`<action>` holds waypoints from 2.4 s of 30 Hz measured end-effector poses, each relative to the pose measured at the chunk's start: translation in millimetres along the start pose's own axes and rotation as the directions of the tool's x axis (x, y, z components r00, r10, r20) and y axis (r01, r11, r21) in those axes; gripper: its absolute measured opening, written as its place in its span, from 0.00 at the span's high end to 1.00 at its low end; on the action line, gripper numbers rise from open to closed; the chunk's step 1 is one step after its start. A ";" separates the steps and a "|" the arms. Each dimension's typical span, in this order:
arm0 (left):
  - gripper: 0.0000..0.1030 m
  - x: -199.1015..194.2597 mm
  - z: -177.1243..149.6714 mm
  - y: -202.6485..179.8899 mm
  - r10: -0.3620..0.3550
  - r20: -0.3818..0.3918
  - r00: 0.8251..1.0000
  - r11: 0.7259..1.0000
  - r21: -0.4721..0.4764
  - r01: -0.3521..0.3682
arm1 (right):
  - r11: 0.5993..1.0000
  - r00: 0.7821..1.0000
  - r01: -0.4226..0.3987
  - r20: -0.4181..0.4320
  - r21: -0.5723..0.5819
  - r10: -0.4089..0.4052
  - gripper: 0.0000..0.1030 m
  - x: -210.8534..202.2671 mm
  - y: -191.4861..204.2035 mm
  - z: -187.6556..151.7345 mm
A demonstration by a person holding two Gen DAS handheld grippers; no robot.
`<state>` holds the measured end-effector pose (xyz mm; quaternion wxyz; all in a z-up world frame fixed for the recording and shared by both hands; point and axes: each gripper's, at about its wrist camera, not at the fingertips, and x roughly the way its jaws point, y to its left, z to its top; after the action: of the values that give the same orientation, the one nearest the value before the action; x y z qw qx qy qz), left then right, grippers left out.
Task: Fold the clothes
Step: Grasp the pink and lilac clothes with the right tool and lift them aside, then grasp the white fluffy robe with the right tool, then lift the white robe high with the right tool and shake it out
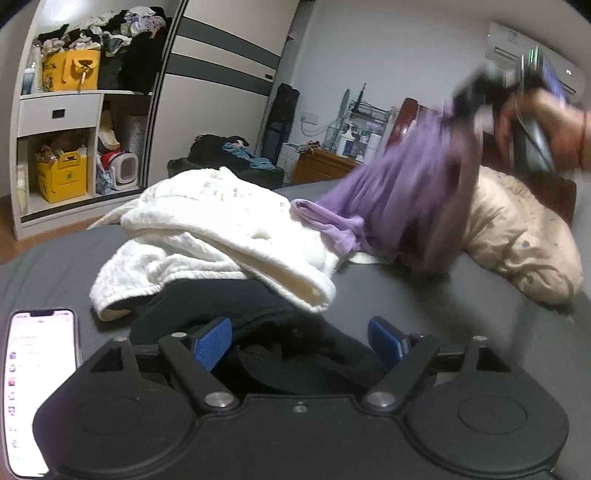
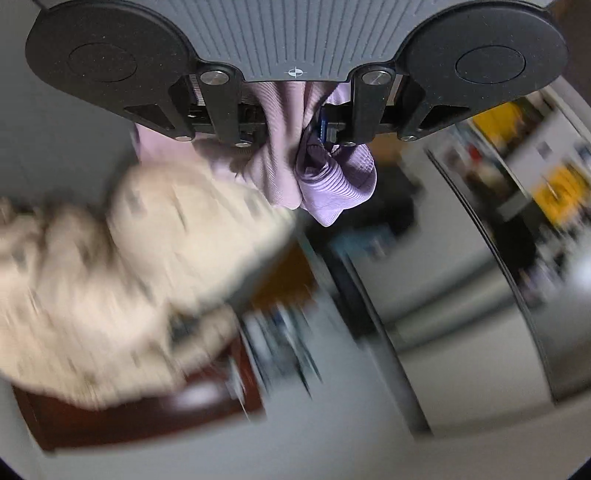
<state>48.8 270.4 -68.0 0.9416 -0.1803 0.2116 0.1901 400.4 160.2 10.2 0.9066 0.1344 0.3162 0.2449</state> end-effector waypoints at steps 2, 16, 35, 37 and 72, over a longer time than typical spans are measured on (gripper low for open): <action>0.22 -3.2 0.8 1.9 0.004 0.006 1.000 1.000 -0.006 -0.004 | 1.000 0.997 0.022 -0.077 -0.017 -0.023 0.71 8.0 -10.3 -25.3; 0.20 -1.1 8.7 26.9 0.148 0.001 0.989 0.985 -0.087 -0.147 | 0.765 0.921 -0.386 -0.260 -0.516 0.289 0.20 -91.9 63.8 -100.9; 0.20 -5.8 13.7 46.1 0.205 -0.014 0.979 0.968 -0.144 -0.205 | 0.439 0.870 -0.492 -0.447 -0.752 0.209 0.51 -38.2 176.1 -220.9; 0.20 -6.3 13.2 46.7 0.206 -0.014 0.978 0.968 -0.144 -0.206 | 0.466 0.874 -0.481 -0.445 -0.742 0.194 0.58 -32.6 177.5 -221.0; 0.19 -33.0 12.8 7.1 0.002 0.151 0.988 0.998 -0.056 0.006 | 0.496 0.520 -0.852 0.395 0.170 0.757 0.87 -253.9 43.5 32.9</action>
<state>22.3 272.6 -43.6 0.9497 -0.1918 0.1339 0.2080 233.2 59.6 181.6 0.6784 0.4547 0.1270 0.5629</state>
